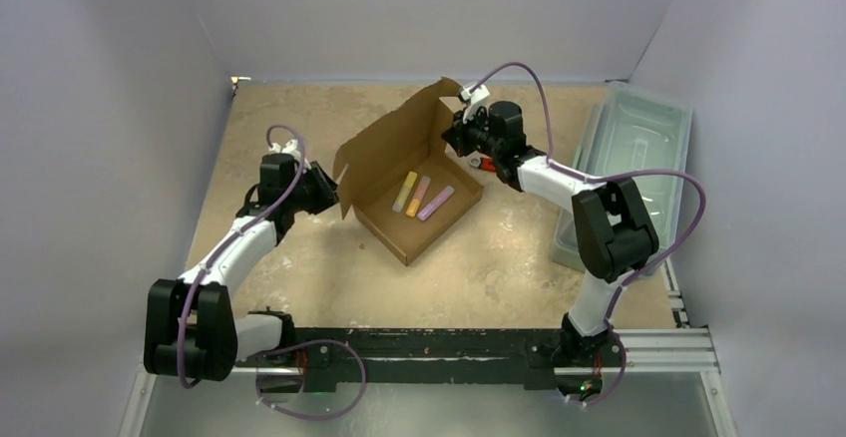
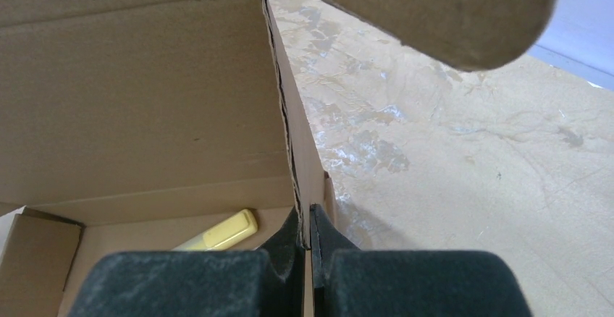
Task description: Fold the paper box
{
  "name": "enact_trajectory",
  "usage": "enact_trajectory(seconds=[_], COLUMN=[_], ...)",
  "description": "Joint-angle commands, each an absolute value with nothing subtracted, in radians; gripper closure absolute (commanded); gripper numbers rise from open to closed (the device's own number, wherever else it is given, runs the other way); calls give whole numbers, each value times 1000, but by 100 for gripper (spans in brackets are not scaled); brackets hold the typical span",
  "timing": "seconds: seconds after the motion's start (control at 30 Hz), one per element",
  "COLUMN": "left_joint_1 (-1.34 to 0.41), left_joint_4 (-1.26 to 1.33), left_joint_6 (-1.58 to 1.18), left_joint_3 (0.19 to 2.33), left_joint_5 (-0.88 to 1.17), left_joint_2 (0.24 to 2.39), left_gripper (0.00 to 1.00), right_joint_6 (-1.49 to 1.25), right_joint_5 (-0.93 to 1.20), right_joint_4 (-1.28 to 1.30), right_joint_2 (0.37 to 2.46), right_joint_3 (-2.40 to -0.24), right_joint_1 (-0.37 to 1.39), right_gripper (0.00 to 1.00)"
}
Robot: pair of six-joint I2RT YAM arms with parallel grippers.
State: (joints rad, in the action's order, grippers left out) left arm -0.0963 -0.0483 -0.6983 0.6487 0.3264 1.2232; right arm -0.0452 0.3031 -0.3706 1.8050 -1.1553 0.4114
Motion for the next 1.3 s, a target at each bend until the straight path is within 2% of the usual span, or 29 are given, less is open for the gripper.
enact_trajectory(seconds=[0.0, 0.17, 0.2, 0.3, 0.57, 0.8, 1.1, 1.27], left_joint_1=[-69, -55, -54, -54, -56, -65, -63, -63], left_joint_4=[-220, -372, -383, -347, -172, -155, -397, -429], left_joint_6=[-694, -685, -683, -691, -768, -799, -717, -719], left_joint_3=[722, 746, 742, 723, 705, 710, 745, 729], left_joint_5=[256, 197, 207, 288, 466, 522, 427, 448], left_joint_2=[1193, 1152, 1144, 1131, 1198, 1215, 1167, 1134], left_gripper=[79, 80, 84, 91, 96, 98, 97, 97], right_joint_6=[-51, -51, -51, -52, -55, -54, -53, -54], right_joint_5=[261, 259, 259, 260, 245, 236, 236, 231], right_joint_4=[-364, -362, -362, -361, -348, -347, -353, -351], right_joint_2=[1766, 1770, 1772, 1776, 1781, 1782, 1782, 1784], right_joint_3=[-1152, -1153, -1155, -1156, -1157, -1158, -1161, -1161], right_joint_1=[409, 410, 409, 410, 411, 420, 420, 419], right_gripper=[100, 100, 100, 100, 100, 100, 100, 100])
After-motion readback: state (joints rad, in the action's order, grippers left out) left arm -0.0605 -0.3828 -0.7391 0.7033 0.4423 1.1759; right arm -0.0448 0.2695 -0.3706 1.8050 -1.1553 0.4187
